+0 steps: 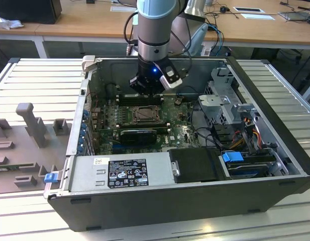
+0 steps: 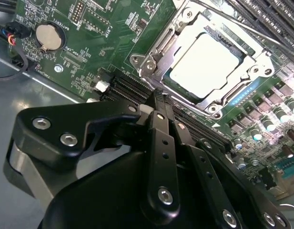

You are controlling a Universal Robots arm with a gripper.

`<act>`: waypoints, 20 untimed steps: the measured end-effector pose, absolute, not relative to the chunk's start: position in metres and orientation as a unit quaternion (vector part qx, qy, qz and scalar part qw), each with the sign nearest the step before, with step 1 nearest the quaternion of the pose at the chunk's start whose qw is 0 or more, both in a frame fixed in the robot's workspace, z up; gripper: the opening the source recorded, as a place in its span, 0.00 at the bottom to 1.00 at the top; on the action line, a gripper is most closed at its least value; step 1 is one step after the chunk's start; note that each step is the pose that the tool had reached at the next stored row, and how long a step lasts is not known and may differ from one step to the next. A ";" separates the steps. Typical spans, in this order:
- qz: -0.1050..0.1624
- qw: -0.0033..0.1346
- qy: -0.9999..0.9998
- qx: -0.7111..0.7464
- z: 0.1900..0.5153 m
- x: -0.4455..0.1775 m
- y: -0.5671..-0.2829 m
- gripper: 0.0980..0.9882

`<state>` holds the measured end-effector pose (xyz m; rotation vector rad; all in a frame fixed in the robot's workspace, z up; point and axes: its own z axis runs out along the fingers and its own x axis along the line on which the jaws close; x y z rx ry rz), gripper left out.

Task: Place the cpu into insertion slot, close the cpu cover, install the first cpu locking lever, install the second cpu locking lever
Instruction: 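Install the first cpu locking lever, then install the second cpu locking lever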

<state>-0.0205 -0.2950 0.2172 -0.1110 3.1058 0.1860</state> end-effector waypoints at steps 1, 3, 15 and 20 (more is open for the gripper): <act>0.060 0.014 0.997 -0.036 0.217 -0.021 -0.295 0.01; 0.060 0.014 0.997 -0.036 0.217 -0.021 -0.297 0.01; 0.060 0.014 0.997 -0.036 0.222 -0.021 -0.305 0.01; 0.060 0.014 0.997 -0.036 0.222 -0.021 -0.310 0.01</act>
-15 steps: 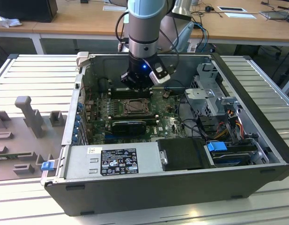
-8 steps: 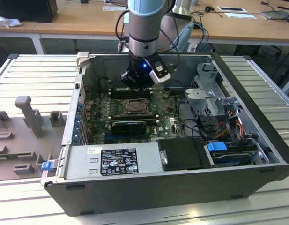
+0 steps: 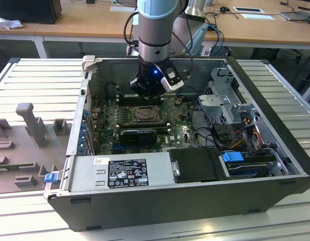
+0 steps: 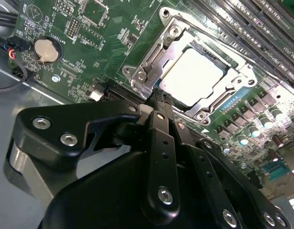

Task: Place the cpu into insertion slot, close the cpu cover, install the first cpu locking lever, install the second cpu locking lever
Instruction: 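Install the second cpu locking lever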

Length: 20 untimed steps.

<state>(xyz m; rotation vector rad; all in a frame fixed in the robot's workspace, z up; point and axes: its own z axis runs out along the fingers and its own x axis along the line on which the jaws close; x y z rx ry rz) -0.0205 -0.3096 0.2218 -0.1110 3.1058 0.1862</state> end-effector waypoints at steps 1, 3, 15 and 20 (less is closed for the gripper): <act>0.060 0.014 0.997 -0.036 0.222 -0.021 -0.311 0.01; 0.060 0.014 0.997 -0.036 0.222 -0.021 -0.315 0.01; 0.060 0.014 0.997 -0.036 0.222 -0.021 -0.322 0.01; 0.060 0.014 0.997 -0.036 0.222 -0.021 -0.323 0.01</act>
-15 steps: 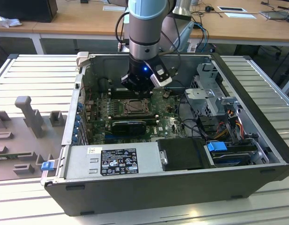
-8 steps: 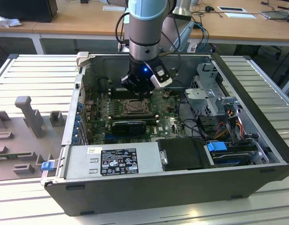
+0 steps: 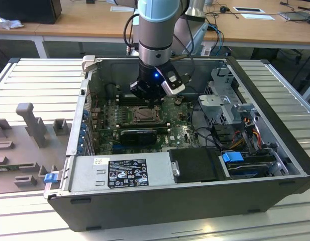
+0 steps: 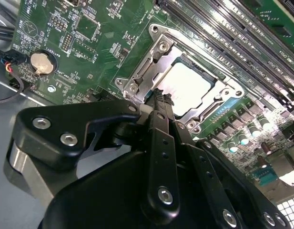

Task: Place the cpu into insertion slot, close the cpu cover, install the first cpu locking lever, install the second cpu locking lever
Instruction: 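Install the second cpu locking lever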

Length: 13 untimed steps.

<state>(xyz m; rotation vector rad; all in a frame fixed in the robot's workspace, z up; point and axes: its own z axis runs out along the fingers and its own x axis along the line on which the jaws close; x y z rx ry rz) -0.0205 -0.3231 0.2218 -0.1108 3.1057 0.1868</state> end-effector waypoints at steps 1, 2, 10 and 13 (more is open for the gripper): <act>0.060 0.014 0.997 -0.036 0.222 -0.021 -0.323 0.01; 0.060 0.014 0.997 -0.036 0.222 -0.021 -0.323 0.01; 0.059 0.014 0.998 -0.036 0.221 -0.021 -0.326 0.01; 0.059 0.014 0.998 -0.036 0.221 -0.021 -0.328 0.01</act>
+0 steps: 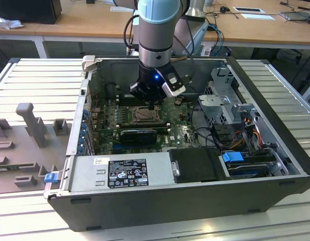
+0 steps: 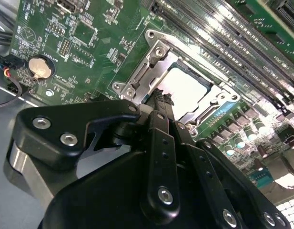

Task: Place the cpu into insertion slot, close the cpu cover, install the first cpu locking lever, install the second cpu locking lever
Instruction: 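Install the second cpu locking lever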

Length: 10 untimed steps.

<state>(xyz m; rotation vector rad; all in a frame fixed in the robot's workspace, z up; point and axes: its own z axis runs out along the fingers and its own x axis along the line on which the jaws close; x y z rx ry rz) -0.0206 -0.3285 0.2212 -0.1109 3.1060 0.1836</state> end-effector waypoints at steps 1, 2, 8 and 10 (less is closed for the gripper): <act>0.059 0.014 0.998 -0.036 0.221 -0.021 -0.329 0.01; 0.059 0.014 0.998 -0.036 0.222 -0.021 -0.329 0.01; 0.059 0.014 0.998 -0.036 0.224 -0.021 -0.330 0.01; 0.059 0.014 0.998 -0.036 0.224 -0.021 -0.332 0.01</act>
